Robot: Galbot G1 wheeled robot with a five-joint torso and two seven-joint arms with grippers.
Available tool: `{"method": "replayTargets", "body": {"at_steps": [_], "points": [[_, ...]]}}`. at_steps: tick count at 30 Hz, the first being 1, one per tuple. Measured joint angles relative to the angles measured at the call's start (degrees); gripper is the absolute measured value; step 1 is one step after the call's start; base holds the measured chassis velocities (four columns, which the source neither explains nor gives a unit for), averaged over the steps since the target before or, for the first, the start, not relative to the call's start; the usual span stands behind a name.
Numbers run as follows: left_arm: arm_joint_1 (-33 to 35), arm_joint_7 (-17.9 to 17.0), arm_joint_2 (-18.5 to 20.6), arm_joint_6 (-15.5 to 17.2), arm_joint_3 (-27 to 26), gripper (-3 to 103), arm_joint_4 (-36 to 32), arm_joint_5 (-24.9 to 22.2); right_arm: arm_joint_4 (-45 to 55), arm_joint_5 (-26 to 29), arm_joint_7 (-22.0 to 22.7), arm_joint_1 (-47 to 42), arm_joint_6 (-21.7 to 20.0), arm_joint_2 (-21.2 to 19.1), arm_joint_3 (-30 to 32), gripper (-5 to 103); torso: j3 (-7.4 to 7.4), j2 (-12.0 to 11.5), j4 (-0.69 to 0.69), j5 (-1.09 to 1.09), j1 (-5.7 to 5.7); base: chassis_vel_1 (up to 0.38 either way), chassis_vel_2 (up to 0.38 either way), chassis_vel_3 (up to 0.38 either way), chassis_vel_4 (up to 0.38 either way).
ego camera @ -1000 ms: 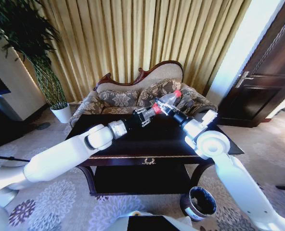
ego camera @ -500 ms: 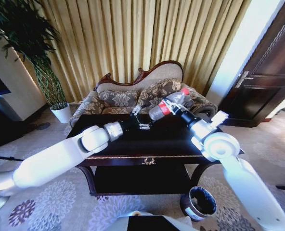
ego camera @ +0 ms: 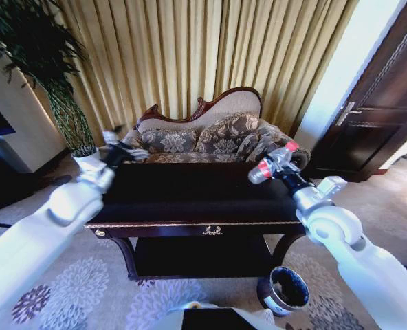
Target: Move to the front of the table and place the trash on the table into the trash bin.
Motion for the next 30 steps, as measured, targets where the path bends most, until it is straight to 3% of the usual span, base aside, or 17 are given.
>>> {"method": "replayTargets", "body": {"at_steps": [2,3,6,9,16,21,24,30], "points": [[5.4,-4.4,-3.4,6.1,-6.8,100,-2.5,-4.2,1.7,-0.9,0.5,-3.5,-0.5,0.9,2.0,20,0.0,0.0,-0.02,0.02,0.0,0.0,0.0,0.0,0.0],[5.4,-4.4,-3.4,6.1,-6.8,100,-2.5,-4.2,1.7,-0.9,0.5,-3.5,-0.5,0.9,2.0,20,0.0,0.0,-0.02,0.02,0.0,0.0,0.0,0.0,0.0],[12.9,-5.8,-7.7,10.2,-14.8,100,-5.2,-5.8,4.2,-3.4,0.7,-10.5,-0.6,4.1,5.0,20,0.0,0.0,0.0,0.01,0.0,0.0,0.0,0.0,0.0],[17.1,-5.3,-10.5,11.1,-18.1,100,-6.3,-5.8,6.0,-6.3,0.7,-15.4,-0.6,6.7,6.1,20,-0.01,0.0,-0.02,0.03,-0.01,0.0,0.0,0.0,0.0],[21.4,-3.5,-14.5,11.6,-20.1,100,-8.9,-5.8,9.2,-10.9,0.6,-20.3,0.4,10.2,6.8,20,0.01,0.0,-0.02,0.03,0.0,0.0,0.0,0.0,0.0],[22.7,0.3,-14.9,11.2,-20.6,100,-10.4,-6.1,11.3,-11.1,0.5,-21.2,0.4,10.7,7.2,20,0.0,0.0,-0.01,0.03,0.0,0.0,0.0,0.0,0.0],[23.2,4.3,-14.4,11.1,-20.7,100,-11.1,-7.8,12.8,-11.1,0.4,-21.8,-0.4,10.6,7.5,20,0.01,0.0,-0.01,0.03,0.01,0.0,0.0,0.0,0.0],[22.9,6.3,-13.4,11.5,-20.8,100,-11.4,-10.1,13.9,-11.0,0.4,-22.4,-0.6,10.9,7.6,20,0.02,0.0,-0.01,0.03,0.03,0.018,-0.014,-0.013,0.013]]}}
